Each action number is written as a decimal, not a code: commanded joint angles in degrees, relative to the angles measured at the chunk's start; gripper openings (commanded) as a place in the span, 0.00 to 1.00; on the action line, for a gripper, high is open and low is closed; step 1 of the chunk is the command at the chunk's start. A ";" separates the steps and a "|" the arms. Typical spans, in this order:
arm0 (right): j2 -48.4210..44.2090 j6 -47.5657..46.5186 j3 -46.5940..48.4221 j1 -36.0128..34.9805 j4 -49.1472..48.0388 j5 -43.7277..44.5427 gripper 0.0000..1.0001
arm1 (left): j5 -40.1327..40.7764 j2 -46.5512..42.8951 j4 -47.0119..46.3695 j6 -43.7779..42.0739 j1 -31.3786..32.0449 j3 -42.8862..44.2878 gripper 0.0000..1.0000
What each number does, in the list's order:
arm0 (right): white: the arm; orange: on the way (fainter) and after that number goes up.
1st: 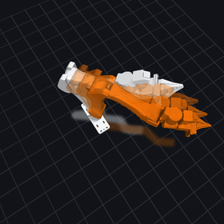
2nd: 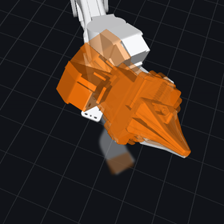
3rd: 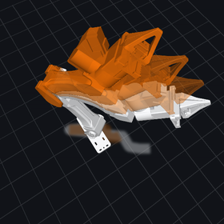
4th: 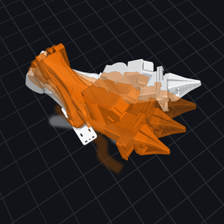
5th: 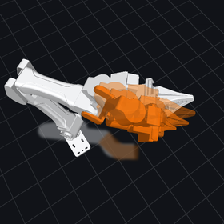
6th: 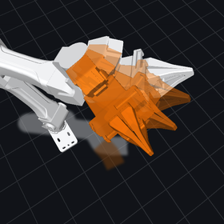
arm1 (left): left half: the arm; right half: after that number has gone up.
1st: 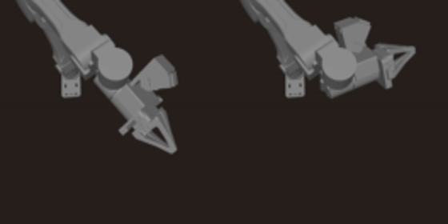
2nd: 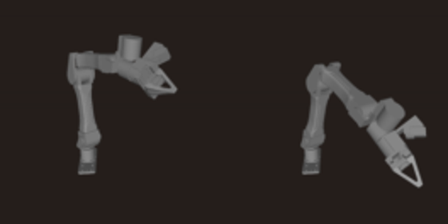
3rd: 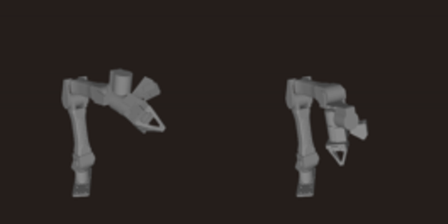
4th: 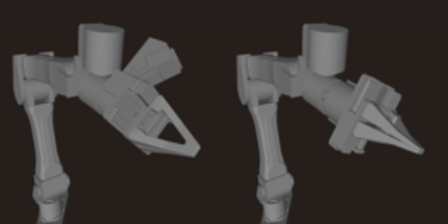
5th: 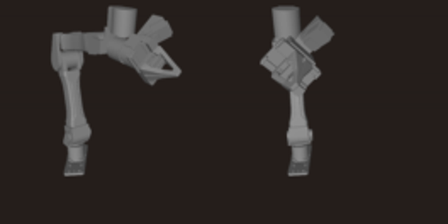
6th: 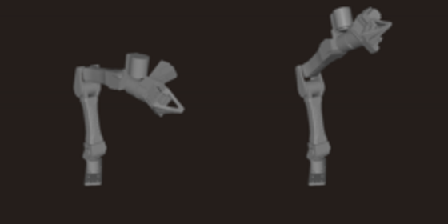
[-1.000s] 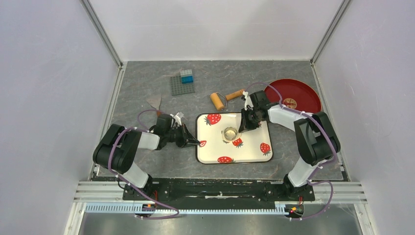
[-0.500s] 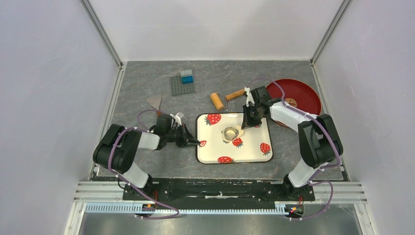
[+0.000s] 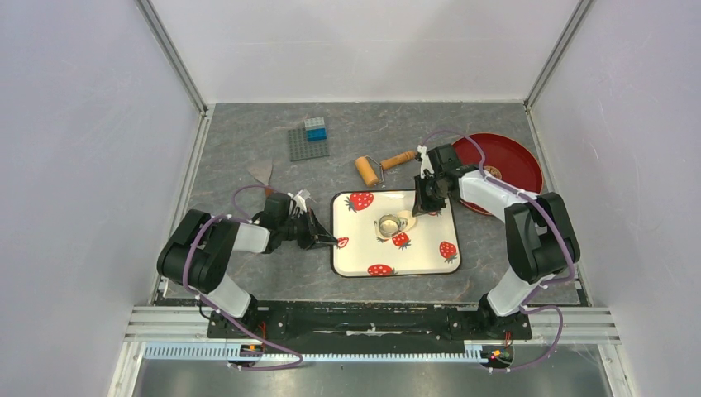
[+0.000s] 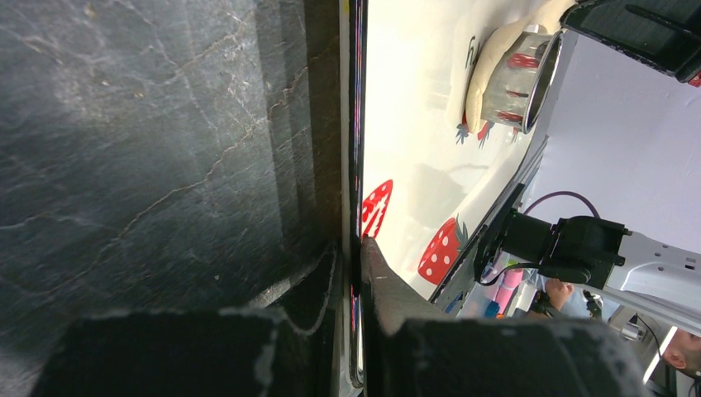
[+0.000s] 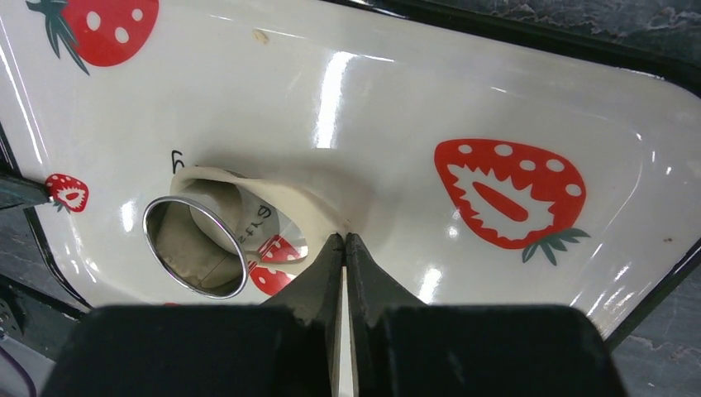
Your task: Roll out the dumpling wrappers from the dough
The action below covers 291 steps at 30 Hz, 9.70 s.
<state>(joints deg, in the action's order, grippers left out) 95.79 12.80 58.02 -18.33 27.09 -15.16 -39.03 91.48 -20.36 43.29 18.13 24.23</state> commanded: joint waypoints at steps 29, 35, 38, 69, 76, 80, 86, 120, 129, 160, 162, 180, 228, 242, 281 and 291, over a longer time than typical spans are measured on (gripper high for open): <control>7.45 2.65 21.32 -14.69 4.63 -1.29 0.06 | 6.90 2.36 3.56 -1.45 0.33 -1.99 0.02; 5.08 3.25 21.63 -18.42 5.38 -0.25 0.06 | 7.03 2.34 3.42 -1.45 0.32 -2.04 0.02; 3.06 3.51 21.27 -19.91 5.84 0.20 0.05 | 6.94 2.45 3.22 -1.35 0.28 -2.08 0.02; 0.40 2.42 21.50 -25.29 9.36 6.06 0.64 | 6.68 2.74 2.52 -1.19 0.33 -2.34 0.02; 11.55 1.18 28.71 -27.23 10.93 8.54 0.72 | 6.66 2.76 2.43 -1.19 0.32 -2.29 0.02; 15.67 0.42 30.70 -27.55 12.97 13.61 0.72 | 6.64 2.87 2.39 -1.19 0.28 -2.28 0.02; 19.78 -0.64 30.73 -28.31 13.33 16.50 0.73 | 6.63 2.80 2.34 -1.19 0.32 -2.34 0.02; 10.19 0.31 21.59 -31.93 10.22 11.17 0.10 | 6.57 2.96 1.90 -1.10 0.31 -2.43 0.02; -4.00 2.81 16.08 -31.78 9.69 10.79 0.08 | 6.42 3.16 1.70 -1.01 0.33 -2.43 0.02; -4.91 -7.28 17.36 0.33 11.30 11.42 0.04 | 6.40 3.09 1.34 -0.91 0.27 -2.69 0.02; -3.68 -7.71 15.55 1.29 9.86 11.85 0.03 | 6.29 3.12 1.31 -0.92 0.27 -2.66 0.02; 2.93 -7.62 8.48 2.35 6.26 17.49 0.55 | 6.42 2.96 1.20 -0.79 0.28 -2.78 0.02; 2.32 -0.14 5.90 -13.54 4.87 8.90 0.42 | 6.24 3.04 0.90 -0.75 0.33 -2.87 0.02; 0.10 0.04 7.93 -13.47 6.49 9.07 0.02 | 6.21 3.25 0.90 -0.81 0.33 -2.78 0.02; 23.28 -7.09 41.32 7.60 17.84 7.95 0.02 | 6.04 2.93 0.19 -0.66 0.25 -3.22 0.02; 21.45 -7.52 37.92 7.87 16.39 10.33 0.46 | 6.00 2.71 0.32 -0.66 0.24 -3.23 0.02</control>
<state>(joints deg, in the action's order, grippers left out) 120.18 5.93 97.23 -10.50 44.64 -6.33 -39.75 92.27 -24.27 44.07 18.11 22.90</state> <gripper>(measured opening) 0.380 0.138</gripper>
